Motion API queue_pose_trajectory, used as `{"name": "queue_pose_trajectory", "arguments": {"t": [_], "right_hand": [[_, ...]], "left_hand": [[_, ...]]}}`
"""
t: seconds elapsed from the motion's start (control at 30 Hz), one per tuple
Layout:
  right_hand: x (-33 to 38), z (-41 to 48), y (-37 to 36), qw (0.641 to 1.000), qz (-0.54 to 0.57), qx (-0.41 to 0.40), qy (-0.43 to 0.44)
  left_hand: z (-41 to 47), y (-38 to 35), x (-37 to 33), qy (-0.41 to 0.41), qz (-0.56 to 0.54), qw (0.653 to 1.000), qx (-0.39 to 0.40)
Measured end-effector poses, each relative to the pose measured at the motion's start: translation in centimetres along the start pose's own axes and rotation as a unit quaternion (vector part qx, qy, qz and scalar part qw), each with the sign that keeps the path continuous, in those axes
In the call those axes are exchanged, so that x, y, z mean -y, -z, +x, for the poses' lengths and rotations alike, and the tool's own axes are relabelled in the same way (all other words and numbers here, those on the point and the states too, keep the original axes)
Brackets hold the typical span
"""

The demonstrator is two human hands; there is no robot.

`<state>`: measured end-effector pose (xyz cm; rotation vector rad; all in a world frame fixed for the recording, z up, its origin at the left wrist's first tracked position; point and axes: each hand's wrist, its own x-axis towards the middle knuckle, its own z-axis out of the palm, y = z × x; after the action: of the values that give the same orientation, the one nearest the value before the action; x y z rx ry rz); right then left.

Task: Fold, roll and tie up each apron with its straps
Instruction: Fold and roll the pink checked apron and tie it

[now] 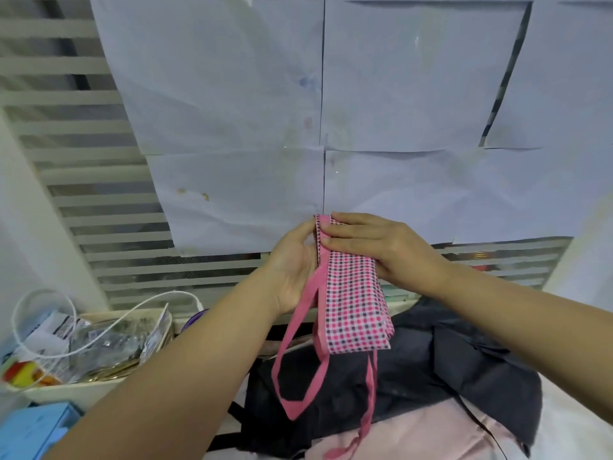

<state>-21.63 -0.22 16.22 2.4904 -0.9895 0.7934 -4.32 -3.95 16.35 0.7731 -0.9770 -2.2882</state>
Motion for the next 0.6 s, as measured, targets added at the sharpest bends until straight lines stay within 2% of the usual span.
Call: {"name": "queue_pose_trajectory", "arguments": {"t": [0.17, 0.33, 0.4, 0.43, 0.47, 0.5, 0.57, 0.6], "right_hand": [[-0.5, -0.2, -0.7, 1.000, -0.012, 0.020, 0.004], [-0.3, -0.4, -1.4, 0.998, 0.008, 0.011, -0.062], [0.0, -0.1, -1.6, 0.988, 0.042, 0.017, -0.148], [0.3, 0.0, -1.3, 0.969, 0.100, 0.015, -0.227], [0.9, 0.3, -0.8, 0.928, 0.194, 0.015, -0.318], [1.5, 0.3, -0.3, 0.865, 0.316, 0.009, -0.390], [2.9, 0.3, 0.2, 0.727, 0.518, -0.002, -0.450], [3.9, 0.3, 0.1, 0.699, 0.555, 0.005, -0.450]], "left_hand": [[-1.1, 0.7, 1.4, 0.008, 0.041, 0.994, 0.099], [-1.1, 1.7, 2.1, -0.003, 0.073, 0.993, 0.096], [-1.0, 2.1, 2.2, -0.004, 0.069, 0.995, 0.070], [-1.0, 2.3, 2.2, -0.011, 0.067, 0.996, 0.053], [-0.9, 2.6, 2.1, -0.028, 0.062, 0.997, 0.032], [-0.9, 2.9, 2.1, -0.050, 0.043, 0.998, 0.009], [-0.6, 3.3, 2.0, -0.098, -0.035, 0.994, -0.040], [-0.3, 3.4, 2.1, -0.118, -0.078, 0.988, -0.061]]}}
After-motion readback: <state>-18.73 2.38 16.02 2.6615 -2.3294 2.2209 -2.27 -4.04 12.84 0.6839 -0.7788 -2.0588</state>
